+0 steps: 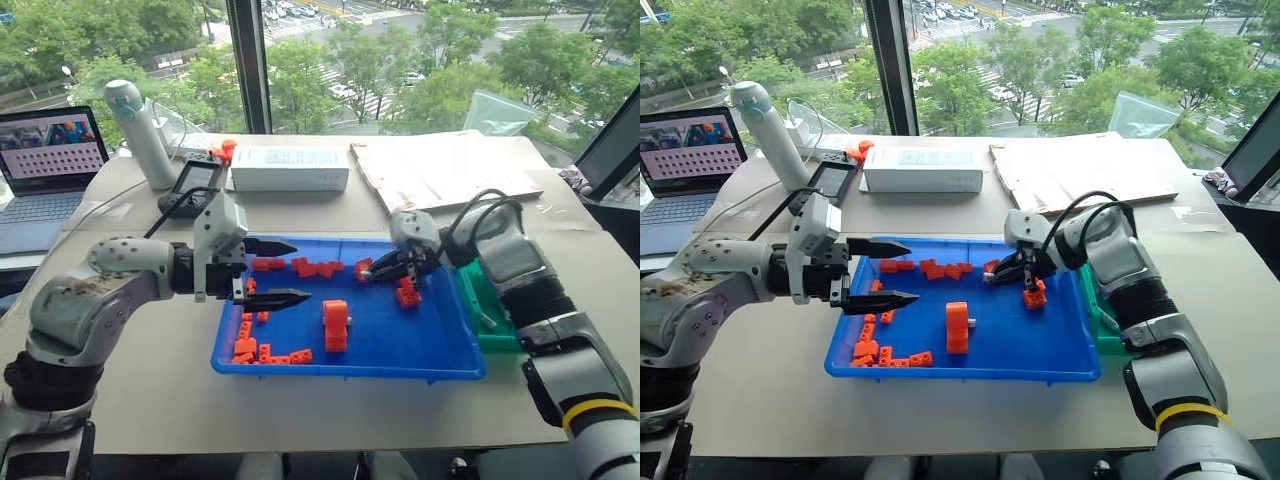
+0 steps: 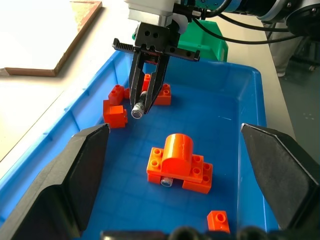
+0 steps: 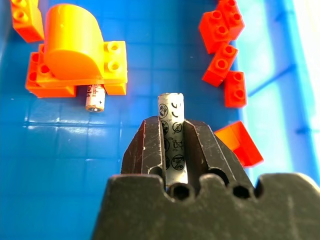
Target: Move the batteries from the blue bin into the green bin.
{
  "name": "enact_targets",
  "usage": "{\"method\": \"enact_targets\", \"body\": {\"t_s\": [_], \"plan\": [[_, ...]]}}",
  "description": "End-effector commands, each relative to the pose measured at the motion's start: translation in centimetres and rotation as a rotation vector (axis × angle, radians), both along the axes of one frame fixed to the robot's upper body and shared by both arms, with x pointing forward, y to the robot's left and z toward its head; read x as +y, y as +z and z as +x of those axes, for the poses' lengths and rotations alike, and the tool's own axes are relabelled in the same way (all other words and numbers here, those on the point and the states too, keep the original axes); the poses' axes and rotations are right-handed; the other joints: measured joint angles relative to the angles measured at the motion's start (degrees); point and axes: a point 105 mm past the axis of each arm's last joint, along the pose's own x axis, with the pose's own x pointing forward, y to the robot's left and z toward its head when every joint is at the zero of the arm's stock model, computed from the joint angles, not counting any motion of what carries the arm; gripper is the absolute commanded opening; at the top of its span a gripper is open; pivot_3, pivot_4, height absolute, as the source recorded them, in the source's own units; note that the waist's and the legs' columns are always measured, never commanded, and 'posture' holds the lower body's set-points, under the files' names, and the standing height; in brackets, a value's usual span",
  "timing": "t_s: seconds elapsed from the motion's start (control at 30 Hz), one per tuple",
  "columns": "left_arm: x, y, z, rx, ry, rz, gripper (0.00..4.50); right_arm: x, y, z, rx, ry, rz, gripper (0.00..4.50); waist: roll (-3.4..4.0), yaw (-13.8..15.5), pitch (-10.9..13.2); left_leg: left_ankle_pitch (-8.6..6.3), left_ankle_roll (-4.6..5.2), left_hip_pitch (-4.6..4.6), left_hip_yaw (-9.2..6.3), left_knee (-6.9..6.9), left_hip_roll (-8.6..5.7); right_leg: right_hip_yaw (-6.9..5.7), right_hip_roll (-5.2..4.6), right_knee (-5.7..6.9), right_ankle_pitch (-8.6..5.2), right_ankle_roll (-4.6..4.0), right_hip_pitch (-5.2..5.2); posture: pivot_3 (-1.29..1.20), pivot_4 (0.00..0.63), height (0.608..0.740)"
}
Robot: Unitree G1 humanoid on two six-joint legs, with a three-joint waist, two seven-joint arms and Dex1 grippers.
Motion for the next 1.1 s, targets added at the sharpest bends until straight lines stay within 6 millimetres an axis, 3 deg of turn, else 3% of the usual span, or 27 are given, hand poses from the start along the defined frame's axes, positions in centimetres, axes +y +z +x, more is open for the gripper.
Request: {"method": "enact_targets", "body": {"t_s": [0.03, 0.13, 0.3, 0.4, 0.47, 0.57, 0.67, 0.73, 0.83, 0.93, 1.1], "plan": [[-0.9, 1.3, 0.6, -0.062, -0.038, -0.033, 4.5, -4.5, 4.0, -0.5, -0.085, -0.198, 0.066, 0.25, 0.0, 0.35, 0.0, 0.0, 0.0, 0.0, 0.0, 0.01, 0.01, 0.0, 0.0, 0.01, 0.0, 0.0, 0.0, 0.0, 0.15, 0.735], [-1.6, 1.6, 1.2, -0.073, -0.059, -0.054, 4.5, -9.1, 4.0, -1.0, -0.104, -0.387, 0.042, 0.25, -0.02, 0.56, -0.01, 0.0, 0.0, 0.02, 0.01, 0.0, 0.0, -0.02, -0.01, -0.06, 0.0, 0.0, 0.05, 0.0, 0.15, 0.735], [-2.1, 1.6, 1.8, -0.085, -0.071, -0.057, 4.5, -12.5, 2.3, -1.9, -0.091, -0.521, 0.023, 0.25, -0.02, -0.31, -0.01, -0.01, 0.02, 0.03, 0.08, -0.04, 0.03, 0.06, 0.01, -0.07, 0.0, -0.01, 0.01, 0.0, 0.15, 0.735], [-2.2, 1.4, 1.9, -0.083, -0.076, -0.054, 4.5, -13.3, 1.1, -1.8, -0.082, -0.584, 0.02, 0.25, 0.0, -0.95, 0.0, -0.01, 0.03, 0.04, 0.08, -0.05, 0.03, 0.1, 0.02, -0.02, 0.0, -0.01, -0.01, 0.0, 0.15, 0.735], [-2.1, 1.2, 1.9, -0.081, -0.077, -0.047, 4.5, -14.1, 0.2, -1.5, -0.108, -0.607, -0.043, 1.25, 0.01, -1.09, 0.0, -0.01, 0.03, 0.03, 0.09, -0.05, 0.02, 0.12, 0.0, 0.0, 0.0, -0.01, -0.02, 0.0, 0.15, 0.735], [-1.8, 0.7, 1.8, -0.081, -0.069, -0.008, 4.5, -13.3, 0.2, -1.5, -0.099, -0.583, -0.026, 2.14, 0.0, -1.08, 0.0, -0.01, 0.03, 0.03, 0.08, -0.02, 0.01, 0.11, 0.0, -0.01, 0.0, 0.0, 0.0, 0.0, 0.15, 0.735], [-1.6, 0.6, 1.5, -0.078, -0.065, 0.0, 4.5, -11.1, 2.0, -0.4, -0.18, -0.518, 0.021, 3.15, 0.01, -1.19, 0.0, -0.01, 0.03, 0.03, 0.08, -0.02, 0.01, 0.11, 0.0, -0.02, 0.0, 0.0, 0.0, 0.0, 0.15, 0.735], [-1.3, 0.5, 1.4, -0.076, -0.052, 0.01, 4.5, -7.6, 2.9, -0.1, -0.197, -0.404, 0.088, 3.8, 0.01, -1.52, 0.0, -0.01, 0.03, 0.04, 0.08, -0.02, 0.04, 0.11, 0.02, -0.01, 0.0, 0.0, -0.01, 0.0, 0.15, 0.735], [-0.8, 0.3, 1.2, -0.075, -0.031, 0.027, 4.5, -3.0, 3.3, -1.3, -0.131, -0.233, 0.164, 3.8, 0.01, -1.56, 0.0, -0.01, 0.02, 0.05, 0.03, -0.07, 0.08, 0.11, 0.08, -0.01, -0.01, -0.01, -0.02, 0.0, 0.15, 0.735], [-0.1, 0.3, 1.0, -0.074, 0.002, 0.033, 4.5, 2.3, 2.1, -3.7, -0.048, -0.023, 0.186, 3.8, 0.0, -1.12, 0.0, -0.01, 0.03, -0.01, 0.01, -0.08, 0.07, 0.08, 0.08, -0.04, -0.01, -0.01, -0.02, 0.0, 0.15, 0.735], [0.6, 0.1, 0.5, -0.072, 0.045, 0.041, 4.5, 6.1, -0.5, -5.5, 0.023, 0.11, 0.17, 3.8, -0.01, -0.01, 0.01, -0.02, 0.04, -0.06, -0.07, 0.05, 0.04, -0.02, 0.02, -0.06, -0.01, 0.0, 0.04, 0.0, 0.15, 0.735]]}}
